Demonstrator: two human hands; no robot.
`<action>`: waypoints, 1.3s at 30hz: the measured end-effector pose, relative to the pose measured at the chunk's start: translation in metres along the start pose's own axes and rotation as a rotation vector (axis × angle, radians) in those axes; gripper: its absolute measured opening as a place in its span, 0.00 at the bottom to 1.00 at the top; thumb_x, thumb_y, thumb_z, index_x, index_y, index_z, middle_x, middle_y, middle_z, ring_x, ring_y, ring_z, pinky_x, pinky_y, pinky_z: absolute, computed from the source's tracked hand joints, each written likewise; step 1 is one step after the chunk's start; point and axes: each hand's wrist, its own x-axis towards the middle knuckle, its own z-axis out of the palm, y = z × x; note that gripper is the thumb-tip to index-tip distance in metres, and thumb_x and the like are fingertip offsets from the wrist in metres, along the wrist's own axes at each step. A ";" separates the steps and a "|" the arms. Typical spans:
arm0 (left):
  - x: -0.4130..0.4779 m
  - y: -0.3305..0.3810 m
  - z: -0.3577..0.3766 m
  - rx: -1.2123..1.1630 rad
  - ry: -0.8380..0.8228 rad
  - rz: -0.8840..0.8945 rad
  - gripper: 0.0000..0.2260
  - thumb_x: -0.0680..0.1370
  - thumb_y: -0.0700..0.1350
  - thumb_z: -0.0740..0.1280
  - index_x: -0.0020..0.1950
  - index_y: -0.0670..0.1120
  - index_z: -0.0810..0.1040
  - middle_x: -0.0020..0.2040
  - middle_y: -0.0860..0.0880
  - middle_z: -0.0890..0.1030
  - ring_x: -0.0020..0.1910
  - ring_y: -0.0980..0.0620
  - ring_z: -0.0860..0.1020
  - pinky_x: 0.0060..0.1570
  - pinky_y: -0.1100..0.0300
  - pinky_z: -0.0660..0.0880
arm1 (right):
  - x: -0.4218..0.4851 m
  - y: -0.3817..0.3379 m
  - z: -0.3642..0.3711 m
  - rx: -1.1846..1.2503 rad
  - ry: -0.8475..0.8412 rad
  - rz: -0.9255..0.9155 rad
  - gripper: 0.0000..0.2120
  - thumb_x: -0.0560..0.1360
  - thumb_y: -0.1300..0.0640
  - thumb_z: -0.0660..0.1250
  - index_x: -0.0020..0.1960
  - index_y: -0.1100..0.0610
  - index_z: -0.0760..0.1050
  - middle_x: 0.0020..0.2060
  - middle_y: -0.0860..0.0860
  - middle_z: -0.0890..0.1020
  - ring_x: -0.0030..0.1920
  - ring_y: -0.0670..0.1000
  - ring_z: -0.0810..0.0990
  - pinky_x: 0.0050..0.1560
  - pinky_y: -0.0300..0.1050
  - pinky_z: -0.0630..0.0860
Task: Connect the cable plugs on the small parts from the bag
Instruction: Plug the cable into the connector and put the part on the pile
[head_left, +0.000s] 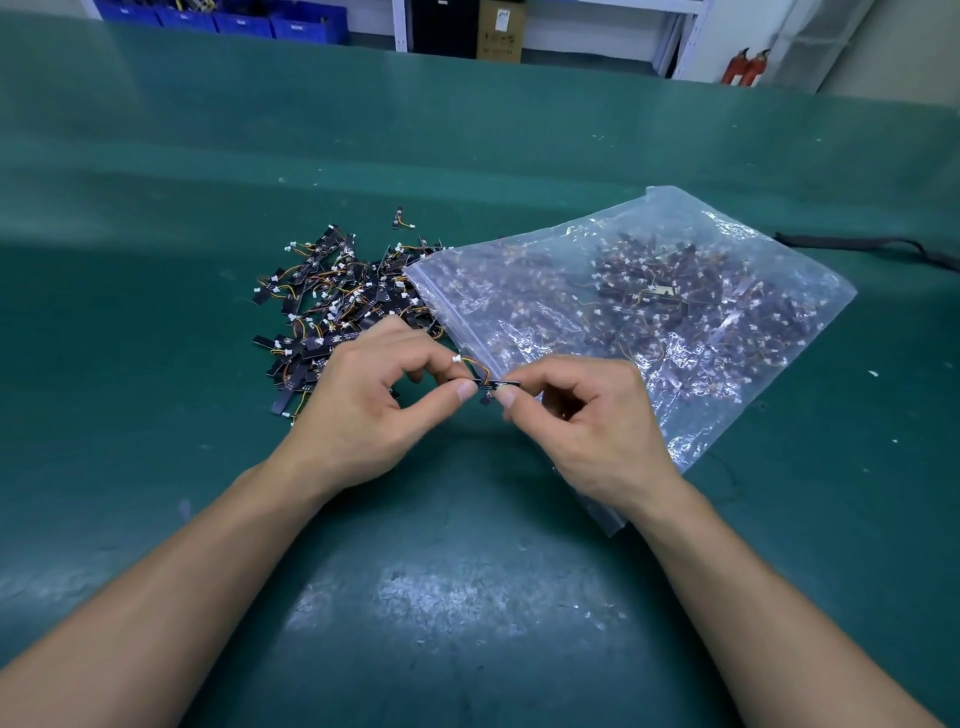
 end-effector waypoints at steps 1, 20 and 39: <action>0.000 0.000 0.000 -0.004 -0.005 0.002 0.08 0.76 0.49 0.70 0.42 0.46 0.83 0.39 0.56 0.81 0.42 0.51 0.74 0.44 0.57 0.72 | 0.000 0.000 0.000 0.002 0.005 0.006 0.04 0.73 0.58 0.72 0.40 0.54 0.84 0.29 0.37 0.78 0.25 0.42 0.68 0.31 0.30 0.63; 0.000 0.004 -0.003 0.010 -0.026 0.003 0.03 0.75 0.42 0.72 0.42 0.43 0.83 0.39 0.53 0.82 0.42 0.52 0.74 0.45 0.60 0.71 | -0.001 -0.002 0.001 0.006 0.014 0.008 0.02 0.72 0.56 0.74 0.44 0.53 0.85 0.32 0.40 0.80 0.25 0.43 0.68 0.31 0.31 0.64; 0.000 0.003 -0.005 0.016 -0.032 0.020 0.03 0.75 0.43 0.73 0.44 0.44 0.83 0.41 0.56 0.83 0.43 0.49 0.75 0.45 0.57 0.73 | -0.002 -0.003 0.005 -0.018 0.014 -0.029 0.03 0.73 0.58 0.73 0.42 0.52 0.85 0.31 0.39 0.79 0.26 0.43 0.68 0.32 0.31 0.64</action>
